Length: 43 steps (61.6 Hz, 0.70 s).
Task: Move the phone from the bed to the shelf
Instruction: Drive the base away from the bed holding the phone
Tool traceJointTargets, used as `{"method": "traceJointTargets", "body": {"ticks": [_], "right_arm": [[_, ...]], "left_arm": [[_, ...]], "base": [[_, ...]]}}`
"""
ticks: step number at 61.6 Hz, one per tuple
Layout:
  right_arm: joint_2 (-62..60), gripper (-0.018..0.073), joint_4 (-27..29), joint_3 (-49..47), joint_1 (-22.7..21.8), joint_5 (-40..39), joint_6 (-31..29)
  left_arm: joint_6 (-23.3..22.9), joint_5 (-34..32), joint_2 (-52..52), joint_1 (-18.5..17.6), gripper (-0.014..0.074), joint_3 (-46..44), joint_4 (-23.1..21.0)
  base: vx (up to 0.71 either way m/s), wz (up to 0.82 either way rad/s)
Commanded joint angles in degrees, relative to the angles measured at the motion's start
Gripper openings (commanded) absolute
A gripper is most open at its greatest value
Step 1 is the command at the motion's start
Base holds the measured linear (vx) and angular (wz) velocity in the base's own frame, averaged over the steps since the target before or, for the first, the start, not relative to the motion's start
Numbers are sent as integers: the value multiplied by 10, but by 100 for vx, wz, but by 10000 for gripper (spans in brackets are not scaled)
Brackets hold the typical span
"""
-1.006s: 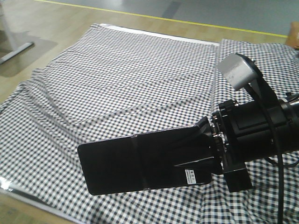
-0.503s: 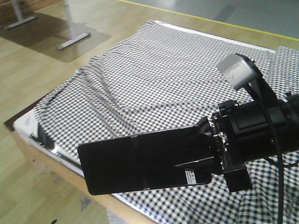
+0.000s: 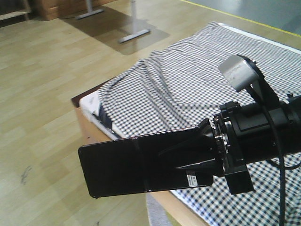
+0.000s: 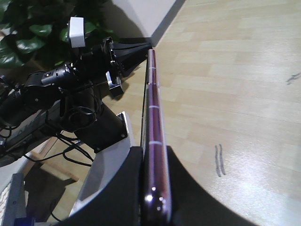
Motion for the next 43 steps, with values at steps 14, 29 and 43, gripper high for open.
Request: {"method": "traceJointTargets", "body": {"ticks": [14,29,43], "right_arm": [[-15,-1,54,-15,0,44,-5],[-15,-1,54,-15,0,44,-5],[-15,-1,54,-15,0,44,-5]], "left_arm": [[-2,-42,-4,-2,1,1,-4],[-2,-42,-4,-2,1,1,-4],[-2,-42,-4,-2,1,1,-4]], "base": [[-13,50],[-13,52],[-14,55]]}}
